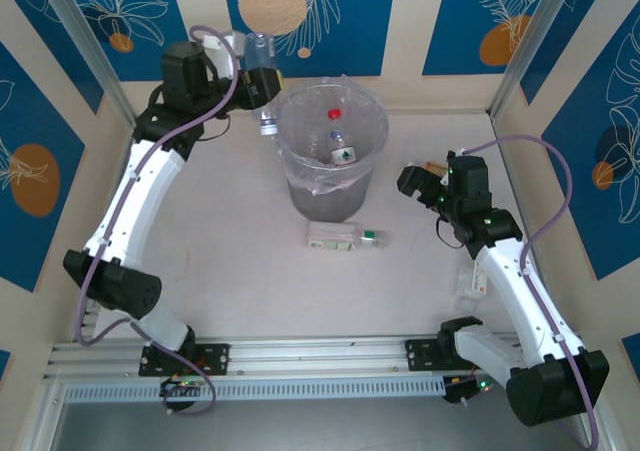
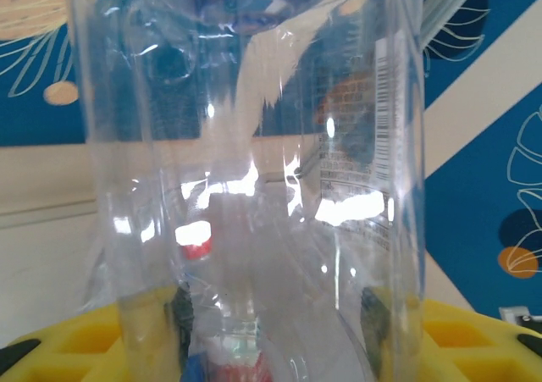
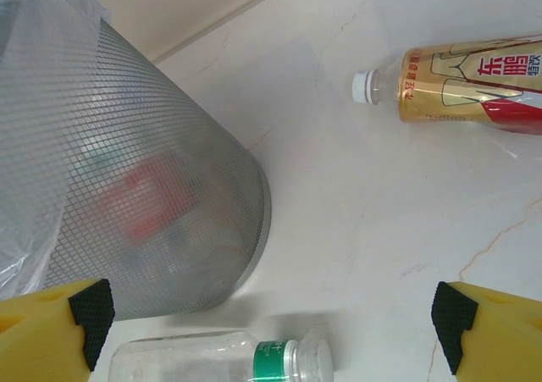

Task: Put the plastic bottles in the bin

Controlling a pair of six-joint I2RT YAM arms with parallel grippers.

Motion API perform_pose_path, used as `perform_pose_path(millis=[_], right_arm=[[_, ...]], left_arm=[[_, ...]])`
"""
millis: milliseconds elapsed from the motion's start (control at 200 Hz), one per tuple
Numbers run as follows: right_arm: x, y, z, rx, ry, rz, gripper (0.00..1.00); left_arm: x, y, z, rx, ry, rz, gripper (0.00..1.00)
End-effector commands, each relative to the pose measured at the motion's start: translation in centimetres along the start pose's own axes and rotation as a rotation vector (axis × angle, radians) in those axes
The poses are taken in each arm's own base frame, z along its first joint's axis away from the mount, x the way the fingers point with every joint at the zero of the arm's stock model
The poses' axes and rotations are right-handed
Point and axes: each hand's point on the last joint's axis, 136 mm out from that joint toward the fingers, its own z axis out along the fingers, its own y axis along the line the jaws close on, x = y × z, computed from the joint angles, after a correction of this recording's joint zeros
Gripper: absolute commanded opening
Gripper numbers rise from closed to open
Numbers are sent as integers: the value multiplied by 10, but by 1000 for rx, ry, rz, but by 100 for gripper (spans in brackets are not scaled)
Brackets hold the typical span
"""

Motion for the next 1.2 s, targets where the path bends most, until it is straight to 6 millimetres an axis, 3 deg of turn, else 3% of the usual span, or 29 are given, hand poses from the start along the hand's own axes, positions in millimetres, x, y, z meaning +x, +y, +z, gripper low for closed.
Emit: perform_pose_path(millis=[0,180,360,630,810,1195], right_arm=[[1,0,-4,-19,-8,22,100],[2,-3,-9,-16,-20,24,99],[2,-5,-15,-13,-31,24,100],[5,-7,-16,-13,-29,36,100],[5,-7,-14,-5,-25,36,100],[5,-8,-14,-3,-28,34,100]], left_arm=[[-6,-17,18,51,-3,17,54],[5,-23,53,61,21,49,54],[27,-11,91,20,83,76,52],[66,9,129,-63,169,143,52],[91,30,142,-157,228,144,50],[136,45,150,-297,332,134,51]])
